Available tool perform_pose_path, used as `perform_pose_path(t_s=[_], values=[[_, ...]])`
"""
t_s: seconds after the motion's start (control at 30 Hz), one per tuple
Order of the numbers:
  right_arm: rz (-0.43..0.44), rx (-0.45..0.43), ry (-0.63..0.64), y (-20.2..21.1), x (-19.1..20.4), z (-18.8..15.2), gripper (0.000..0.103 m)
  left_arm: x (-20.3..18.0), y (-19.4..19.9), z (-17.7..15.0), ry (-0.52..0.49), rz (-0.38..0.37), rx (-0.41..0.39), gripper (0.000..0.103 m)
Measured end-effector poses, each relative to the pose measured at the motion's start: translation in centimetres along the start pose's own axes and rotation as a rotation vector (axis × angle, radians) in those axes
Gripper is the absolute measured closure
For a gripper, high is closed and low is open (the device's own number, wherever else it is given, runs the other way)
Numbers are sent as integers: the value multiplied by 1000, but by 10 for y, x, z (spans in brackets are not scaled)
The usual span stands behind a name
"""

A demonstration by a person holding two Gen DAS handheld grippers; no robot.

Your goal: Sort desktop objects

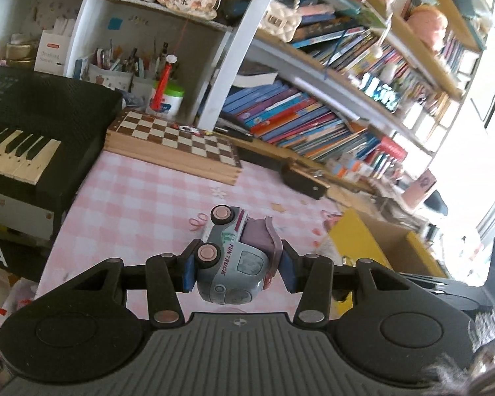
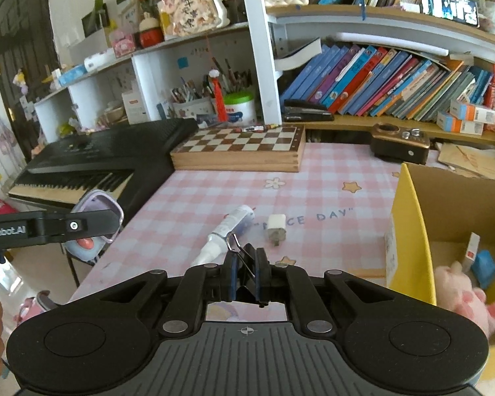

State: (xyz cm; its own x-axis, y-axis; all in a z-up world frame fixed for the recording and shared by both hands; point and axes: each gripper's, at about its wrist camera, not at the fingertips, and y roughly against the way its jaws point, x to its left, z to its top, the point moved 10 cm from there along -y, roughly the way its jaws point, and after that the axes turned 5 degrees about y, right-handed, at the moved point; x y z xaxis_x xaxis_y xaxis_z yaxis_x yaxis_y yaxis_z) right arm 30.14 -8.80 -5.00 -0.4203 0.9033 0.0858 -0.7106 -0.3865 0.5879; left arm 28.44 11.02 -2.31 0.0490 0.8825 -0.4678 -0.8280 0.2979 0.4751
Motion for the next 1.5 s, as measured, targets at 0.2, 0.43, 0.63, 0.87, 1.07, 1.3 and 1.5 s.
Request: perform_pose_path(t_s=[0.2, 0.43, 0.63, 0.87, 1.07, 1.3, 1.5], values=[[11, 15, -17, 30, 18, -17, 94, -9, 41, -18, 8, -42, 1, 58], [6, 32, -53, 62, 36, -40, 94, -16, 83, -40, 2, -76, 19, 58], [-2, 17, -79, 86, 45, -53, 94, -22, 112, -53, -15, -103, 21, 58], [-25, 1, -108, 112, 52, -71, 94, -33, 134, -71, -45, -139, 39, 58], [-63, 0, -148, 134, 50, -91, 94, -45, 143, -92, -73, -188, 83, 58], [-132, 6, -206, 159, 39, -115, 94, -66, 141, -117, -110, -260, 156, 58], [-201, 15, -273, 179, 23, -133, 94, -91, 132, -135, -163, -327, 220, 58]])
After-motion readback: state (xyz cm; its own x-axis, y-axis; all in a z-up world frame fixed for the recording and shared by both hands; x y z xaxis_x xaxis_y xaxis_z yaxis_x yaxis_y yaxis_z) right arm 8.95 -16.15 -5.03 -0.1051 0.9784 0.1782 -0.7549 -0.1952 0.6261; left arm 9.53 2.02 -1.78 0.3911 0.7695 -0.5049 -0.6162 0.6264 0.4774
